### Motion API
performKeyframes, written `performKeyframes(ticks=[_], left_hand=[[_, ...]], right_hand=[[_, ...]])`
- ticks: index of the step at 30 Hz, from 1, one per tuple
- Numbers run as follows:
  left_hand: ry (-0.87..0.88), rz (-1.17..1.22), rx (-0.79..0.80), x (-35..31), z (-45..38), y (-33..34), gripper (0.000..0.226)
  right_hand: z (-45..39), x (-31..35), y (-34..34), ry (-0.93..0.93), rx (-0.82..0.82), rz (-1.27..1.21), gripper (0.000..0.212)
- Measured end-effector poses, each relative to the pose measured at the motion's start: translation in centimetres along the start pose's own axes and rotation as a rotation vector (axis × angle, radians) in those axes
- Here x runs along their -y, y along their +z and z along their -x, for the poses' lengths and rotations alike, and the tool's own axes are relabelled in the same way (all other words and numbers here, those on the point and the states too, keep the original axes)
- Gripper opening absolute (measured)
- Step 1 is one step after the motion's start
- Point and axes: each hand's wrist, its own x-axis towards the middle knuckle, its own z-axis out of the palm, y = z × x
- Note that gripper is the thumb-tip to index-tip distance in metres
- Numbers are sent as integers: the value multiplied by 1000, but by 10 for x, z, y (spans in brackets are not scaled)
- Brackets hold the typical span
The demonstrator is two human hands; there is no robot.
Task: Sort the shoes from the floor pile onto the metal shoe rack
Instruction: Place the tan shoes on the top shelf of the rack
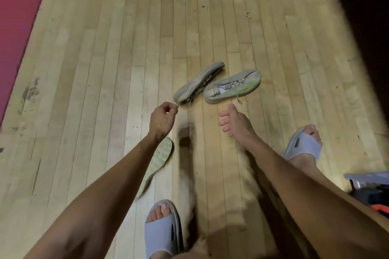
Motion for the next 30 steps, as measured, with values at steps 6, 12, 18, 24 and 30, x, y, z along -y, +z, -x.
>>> performKeyframes(ticks=[6, 12, 18, 24, 30], left_hand=[[122, -183, 50, -10, -60, 40, 34], [459, -713, -9, 11, -100, 55, 56], [406, -634, 17, 20, -130, 40, 86], [326, -730, -64, 0, -131, 44, 33], [386, -724, 15, 4, -117, 37, 45]], right_hand=[[-48, -19, 10, 37, 18, -51, 59], [-77, -43, 16, 81, 7, -129, 58], [-94, -49, 18, 85, -10, -171, 56], [-89, -55, 18, 79, 5, -198, 56], [-81, -53, 9, 69, -13, -192, 55]])
